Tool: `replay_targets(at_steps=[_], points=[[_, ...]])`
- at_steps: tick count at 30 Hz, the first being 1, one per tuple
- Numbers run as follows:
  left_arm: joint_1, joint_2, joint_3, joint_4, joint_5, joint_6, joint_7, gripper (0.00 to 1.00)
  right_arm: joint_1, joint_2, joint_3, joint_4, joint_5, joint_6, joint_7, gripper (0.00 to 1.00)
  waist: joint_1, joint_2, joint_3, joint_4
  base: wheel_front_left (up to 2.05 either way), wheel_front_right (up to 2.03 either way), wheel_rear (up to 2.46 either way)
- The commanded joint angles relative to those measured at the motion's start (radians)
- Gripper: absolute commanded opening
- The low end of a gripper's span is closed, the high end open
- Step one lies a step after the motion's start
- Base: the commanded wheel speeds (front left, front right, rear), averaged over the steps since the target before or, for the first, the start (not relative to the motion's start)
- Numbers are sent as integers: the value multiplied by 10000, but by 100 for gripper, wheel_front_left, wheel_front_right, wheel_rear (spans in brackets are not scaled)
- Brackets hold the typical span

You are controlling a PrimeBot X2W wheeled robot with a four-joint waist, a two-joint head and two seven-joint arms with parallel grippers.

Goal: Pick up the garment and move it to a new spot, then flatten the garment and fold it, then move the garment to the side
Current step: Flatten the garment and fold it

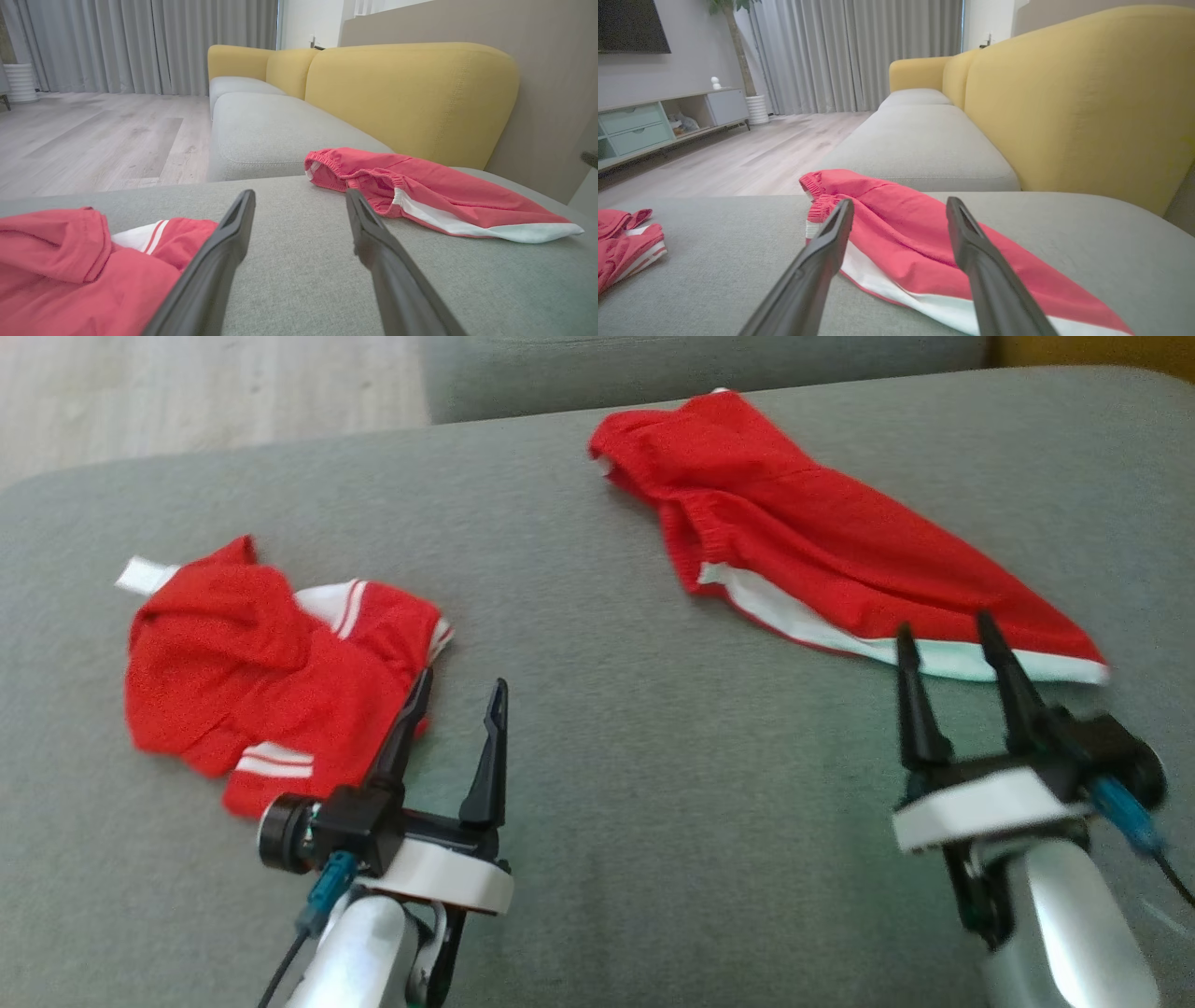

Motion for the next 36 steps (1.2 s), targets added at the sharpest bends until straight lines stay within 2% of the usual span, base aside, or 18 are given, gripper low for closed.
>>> replay_targets(at_steps=[1,8,12,24,30,31,32,33,36], points=[[-436,10,239,-261,-34,-1,-95,100,-583,-43,374,-174,-110,-7,103,100,0,0,85,282,0,0,0],[-610,9,-128,-220,-249,138,-95,100,-1997,-42,1055,1528,-371,-7,1199,100,0,0,352,1242,0,0,0],[-694,9,-296,-214,-348,208,-95,100,-2865,-42,1002,2747,-516,-7,1516,100,0,0,526,1658,0,0,0],[-994,9,-795,-300,-560,381,-95,100,-4858,-42,362,6067,-569,-7,1311,100,0,0,1063,2338,0,0,0],[-1120,9,-986,-341,-696,517,-95,100,-5501,-41,508,7271,-555,-7,1022,100,0,0,1233,2386,0,0,0],[-1127,9,-1003,-334,-705,527,-95,100,-5566,-41,537,7417,-497,-7,994,88,0,0,1235,2380,0,0,0],[-1135,9,-1016,-327,-714,537,-95,100,-5630,-41,558,7549,-455,-7,941,4,0,0,1235,2373,0,0,0],[-1143,9,-1027,-318,-723,544,-95,100,-5685,-41,600,7666,-403,-7,866,0,0,0,1231,2369,0,0,0],[-1154,9,-1029,-293,-744,548,-95,100,-5763,-41,784,7842,-205,-7,685,0,0,0,1197,2349,0,0,0]])
